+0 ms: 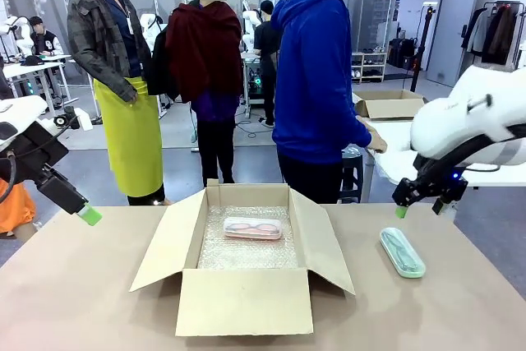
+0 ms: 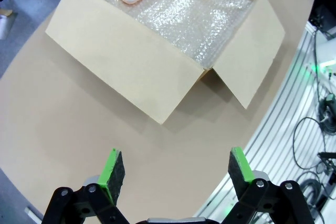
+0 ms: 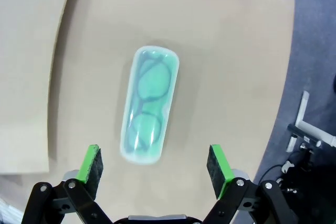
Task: Pack the glasses set securely to prepare it for shipping.
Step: Put the Glasses case from the right side of the table into the Package Box.
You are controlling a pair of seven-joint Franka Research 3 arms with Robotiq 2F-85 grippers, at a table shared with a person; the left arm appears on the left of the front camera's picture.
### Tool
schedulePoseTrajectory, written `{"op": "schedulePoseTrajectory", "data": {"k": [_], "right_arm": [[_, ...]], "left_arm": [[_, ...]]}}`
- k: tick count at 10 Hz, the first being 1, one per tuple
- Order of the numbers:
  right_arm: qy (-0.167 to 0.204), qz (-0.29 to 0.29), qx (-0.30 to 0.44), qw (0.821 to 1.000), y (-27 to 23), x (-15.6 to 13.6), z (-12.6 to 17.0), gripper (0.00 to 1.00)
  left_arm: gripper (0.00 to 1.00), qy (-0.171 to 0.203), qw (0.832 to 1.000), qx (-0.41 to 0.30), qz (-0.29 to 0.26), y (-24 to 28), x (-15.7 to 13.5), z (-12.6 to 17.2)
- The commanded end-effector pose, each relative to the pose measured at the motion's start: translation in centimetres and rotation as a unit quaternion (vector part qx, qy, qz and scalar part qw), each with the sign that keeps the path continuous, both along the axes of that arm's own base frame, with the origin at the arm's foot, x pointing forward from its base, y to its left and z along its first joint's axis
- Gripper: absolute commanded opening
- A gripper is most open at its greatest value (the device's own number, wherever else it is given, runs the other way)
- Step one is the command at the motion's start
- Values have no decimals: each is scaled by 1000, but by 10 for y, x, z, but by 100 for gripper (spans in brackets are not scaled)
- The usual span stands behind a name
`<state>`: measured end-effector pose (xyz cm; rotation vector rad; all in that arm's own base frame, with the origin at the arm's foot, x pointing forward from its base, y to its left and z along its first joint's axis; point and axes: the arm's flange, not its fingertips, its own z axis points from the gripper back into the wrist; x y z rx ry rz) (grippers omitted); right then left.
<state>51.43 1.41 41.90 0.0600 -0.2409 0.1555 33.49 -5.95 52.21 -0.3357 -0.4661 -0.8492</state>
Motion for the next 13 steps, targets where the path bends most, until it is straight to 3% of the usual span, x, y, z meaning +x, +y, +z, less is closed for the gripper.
{"op": "schedulePoseTrajectory", "data": {"k": [1, 3, 5, 10, 12, 13], "right_arm": [[-9, -31, -21, 999, 8, 26, -33, 100], [-12, -43, -34, 998, 14, 46, -70, 100], [2, -47, -42, 998, 20, 44, -88, 100], [24, -58, -12, 998, 29, 36, -93, 100], [38, -66, -11, 997, 29, 37, -98, 94], [43, -72, -10, 996, 29, 37, -99, 85]], "left_arm": [[100, 1, 1000, -11, -8, 1, -1, 1], [100, 1, 1000, -11, -8, 1, -1, 1], [100, 1, 1000, -11, -8, 1, -1, 1], [100, 1, 1000, -11, -8, 1, -1, 1], [100, 1, 1000, -11, -8, 1, -1, 1], [100, 1, 1000, -11, -8, 1, -1, 1]]}}
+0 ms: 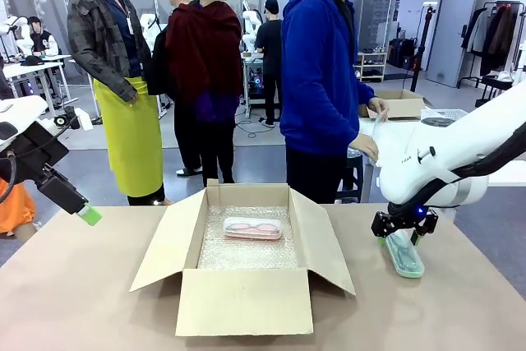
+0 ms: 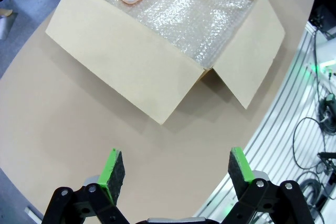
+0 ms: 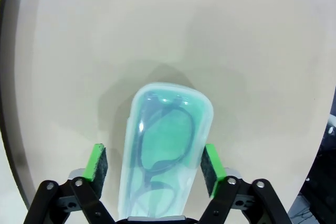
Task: Pack the glasses set securely to prepare it for shipping.
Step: Put the Glasses case from the right side of the table into the Package Box.
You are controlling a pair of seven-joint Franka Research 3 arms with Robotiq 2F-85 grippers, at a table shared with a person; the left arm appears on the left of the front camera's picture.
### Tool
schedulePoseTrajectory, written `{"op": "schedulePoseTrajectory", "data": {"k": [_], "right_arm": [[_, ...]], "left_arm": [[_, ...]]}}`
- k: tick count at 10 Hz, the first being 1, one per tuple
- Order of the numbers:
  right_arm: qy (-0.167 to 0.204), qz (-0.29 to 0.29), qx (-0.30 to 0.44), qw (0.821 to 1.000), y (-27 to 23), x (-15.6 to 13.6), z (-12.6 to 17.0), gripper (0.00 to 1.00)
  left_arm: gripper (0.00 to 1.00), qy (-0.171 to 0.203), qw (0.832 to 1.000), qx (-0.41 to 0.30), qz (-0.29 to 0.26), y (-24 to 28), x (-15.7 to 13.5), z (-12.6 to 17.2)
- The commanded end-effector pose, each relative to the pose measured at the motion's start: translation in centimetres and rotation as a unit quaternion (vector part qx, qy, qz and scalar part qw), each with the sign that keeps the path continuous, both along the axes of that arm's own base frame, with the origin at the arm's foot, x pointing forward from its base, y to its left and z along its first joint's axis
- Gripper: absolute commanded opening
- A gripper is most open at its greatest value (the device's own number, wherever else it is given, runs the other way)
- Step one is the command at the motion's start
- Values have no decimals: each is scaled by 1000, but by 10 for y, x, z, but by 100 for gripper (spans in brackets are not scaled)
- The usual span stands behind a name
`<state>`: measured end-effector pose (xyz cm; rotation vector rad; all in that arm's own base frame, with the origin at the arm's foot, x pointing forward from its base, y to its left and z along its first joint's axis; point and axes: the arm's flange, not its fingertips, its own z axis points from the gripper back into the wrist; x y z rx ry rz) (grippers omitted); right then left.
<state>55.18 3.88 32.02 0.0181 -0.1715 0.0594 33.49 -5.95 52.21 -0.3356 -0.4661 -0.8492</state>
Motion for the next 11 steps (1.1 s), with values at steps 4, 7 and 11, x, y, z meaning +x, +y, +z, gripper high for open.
{"op": "schedulePoseTrajectory", "data": {"k": [4, 7, 11], "right_arm": [[22, -28, -8, 999, 7, -3, -2, 45], [21, -30, -10, 999, 4, -7, 12, 16], [-4, 235, 31, 972, 23, -58, 160, 16]], "left_arm": [[100, 1, 1000, -11, -8, 1, -1, 1], [100, 1, 1000, -11, -8, 1, -1, 1], [100, 1, 1000, -11, -8, 1, -1, 1]]}}
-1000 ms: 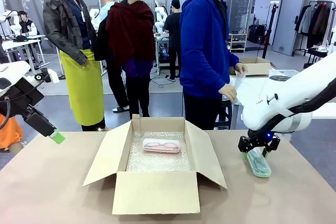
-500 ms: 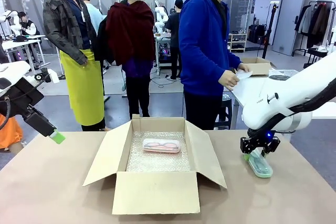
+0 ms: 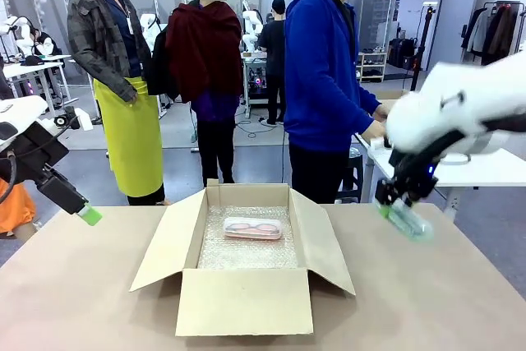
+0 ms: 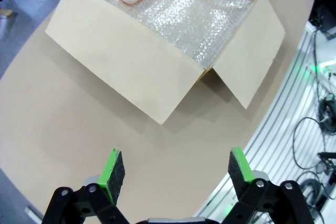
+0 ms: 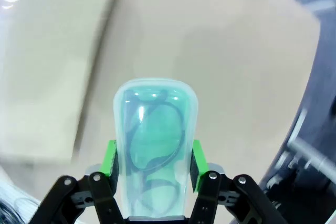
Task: Pack the glasses set securely to prepare it for shipping.
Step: Put the Glasses case from the right side of the table into the Package Box.
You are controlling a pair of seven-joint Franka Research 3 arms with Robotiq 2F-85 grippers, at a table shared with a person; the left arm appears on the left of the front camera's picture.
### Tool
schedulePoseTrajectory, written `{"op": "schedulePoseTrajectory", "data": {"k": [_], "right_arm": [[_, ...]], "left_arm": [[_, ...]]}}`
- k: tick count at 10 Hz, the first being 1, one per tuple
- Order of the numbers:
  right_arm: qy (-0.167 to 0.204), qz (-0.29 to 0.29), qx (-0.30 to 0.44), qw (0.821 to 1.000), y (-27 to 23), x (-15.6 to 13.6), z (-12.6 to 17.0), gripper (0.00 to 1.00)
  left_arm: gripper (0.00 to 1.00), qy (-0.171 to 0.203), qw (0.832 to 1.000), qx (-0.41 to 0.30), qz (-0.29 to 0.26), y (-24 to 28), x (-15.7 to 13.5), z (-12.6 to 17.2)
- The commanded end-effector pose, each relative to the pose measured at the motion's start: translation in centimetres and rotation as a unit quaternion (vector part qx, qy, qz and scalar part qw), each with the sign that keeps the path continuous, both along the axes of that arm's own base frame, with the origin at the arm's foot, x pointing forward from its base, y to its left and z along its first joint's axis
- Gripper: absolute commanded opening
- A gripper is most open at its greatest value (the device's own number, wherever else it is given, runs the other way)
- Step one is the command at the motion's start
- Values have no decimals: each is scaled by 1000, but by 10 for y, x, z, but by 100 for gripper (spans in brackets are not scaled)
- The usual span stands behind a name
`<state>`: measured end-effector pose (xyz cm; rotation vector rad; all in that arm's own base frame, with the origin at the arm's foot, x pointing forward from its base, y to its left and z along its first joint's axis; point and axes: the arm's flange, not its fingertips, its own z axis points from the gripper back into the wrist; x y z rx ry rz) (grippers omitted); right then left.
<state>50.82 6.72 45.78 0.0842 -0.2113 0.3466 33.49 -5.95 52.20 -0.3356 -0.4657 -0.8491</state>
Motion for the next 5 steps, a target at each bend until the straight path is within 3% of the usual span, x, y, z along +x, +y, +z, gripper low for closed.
{"op": "schedulePoseTrajectory", "data": {"k": [1, 3, 4, 5], "right_arm": [[9, 190, -5, 982, 16, -26, 44, 16], [-3, 306, -25, 952, 66, -41, 63, 16], [-5, 370, -54, 927, 101, -45, 65, 16], [-20, 399, -73, 914, 140, -42, 68, 16]], "left_arm": [[100, 1, 1000, -11, -8, 2, -1, 1], [100, 1, 1000, -11, -8, 2, -1, 1], [100, 1, 1000, -11, -8, 2, -1, 1], [100, 1, 1000, -11, -8, 2, -1, 1]]}}
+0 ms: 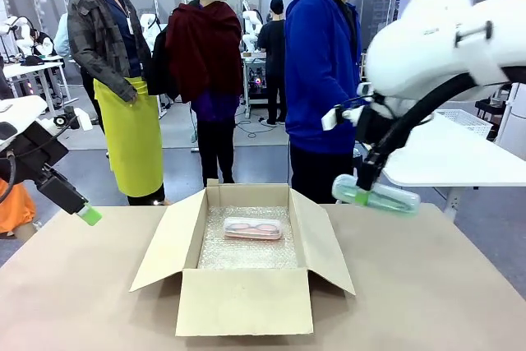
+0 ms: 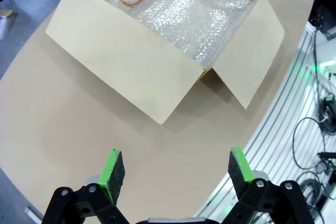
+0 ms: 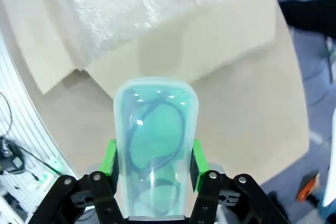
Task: Pack the glasses set securely to prepare it for shipping.
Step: Put the Glasses case from the right side of the table into the Package Box.
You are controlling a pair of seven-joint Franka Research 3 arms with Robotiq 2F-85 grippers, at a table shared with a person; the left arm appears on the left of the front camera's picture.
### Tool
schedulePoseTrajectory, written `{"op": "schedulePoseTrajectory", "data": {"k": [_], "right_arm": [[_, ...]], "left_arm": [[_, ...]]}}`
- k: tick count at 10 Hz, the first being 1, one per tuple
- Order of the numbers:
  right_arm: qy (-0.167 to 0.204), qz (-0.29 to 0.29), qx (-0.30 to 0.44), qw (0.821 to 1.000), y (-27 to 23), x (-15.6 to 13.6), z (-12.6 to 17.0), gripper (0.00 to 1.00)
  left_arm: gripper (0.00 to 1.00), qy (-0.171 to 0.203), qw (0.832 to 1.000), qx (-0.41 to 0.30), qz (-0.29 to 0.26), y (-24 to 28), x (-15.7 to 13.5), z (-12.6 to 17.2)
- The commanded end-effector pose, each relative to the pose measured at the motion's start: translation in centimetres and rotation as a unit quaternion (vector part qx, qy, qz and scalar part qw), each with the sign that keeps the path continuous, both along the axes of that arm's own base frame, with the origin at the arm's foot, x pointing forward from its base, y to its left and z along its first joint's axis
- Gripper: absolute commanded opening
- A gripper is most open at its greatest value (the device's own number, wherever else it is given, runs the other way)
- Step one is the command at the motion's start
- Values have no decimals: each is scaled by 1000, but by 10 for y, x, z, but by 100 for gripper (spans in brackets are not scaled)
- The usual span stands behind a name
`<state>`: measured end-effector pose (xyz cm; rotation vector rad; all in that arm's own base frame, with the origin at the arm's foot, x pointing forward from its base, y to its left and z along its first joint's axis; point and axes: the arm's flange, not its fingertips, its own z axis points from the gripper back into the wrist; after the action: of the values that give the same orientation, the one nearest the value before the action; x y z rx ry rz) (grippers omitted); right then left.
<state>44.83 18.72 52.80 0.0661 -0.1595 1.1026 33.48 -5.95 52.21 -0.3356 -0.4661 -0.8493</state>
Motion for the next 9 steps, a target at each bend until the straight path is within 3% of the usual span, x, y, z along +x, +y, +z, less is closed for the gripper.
{"op": "schedulePoseTrajectory", "data": {"k": [1, 3, 4, 6, 7, 9], "right_arm": [[-44, 77, -27, 996, 60, 23, 0, 16], [-61, 140, -58, 987, 145, 31, -13, 16], [-56, 142, -78, 985, 181, 40, -26, 16], [-34, 140, -29, 989, 213, 47, -53, 16], [-52, 139, -8, 989, 216, 48, -71, 16], [-46, 128, 54, 989, 220, 46, -96, 16]], "left_arm": [[100, 1, 1000, -11, -8, 2, -1, 1], [100, 1, 1000, -11, -8, 2, -1, 1], [100, 1, 1000, -11, -8, 2, -1, 1], [100, 1, 1000, -11, -8, 2, -1, 1], [100, 1, 1000, -11, -8, 2, -1, 1], [100, 1, 1000, -11, -8, 2, -1, 1]]}}
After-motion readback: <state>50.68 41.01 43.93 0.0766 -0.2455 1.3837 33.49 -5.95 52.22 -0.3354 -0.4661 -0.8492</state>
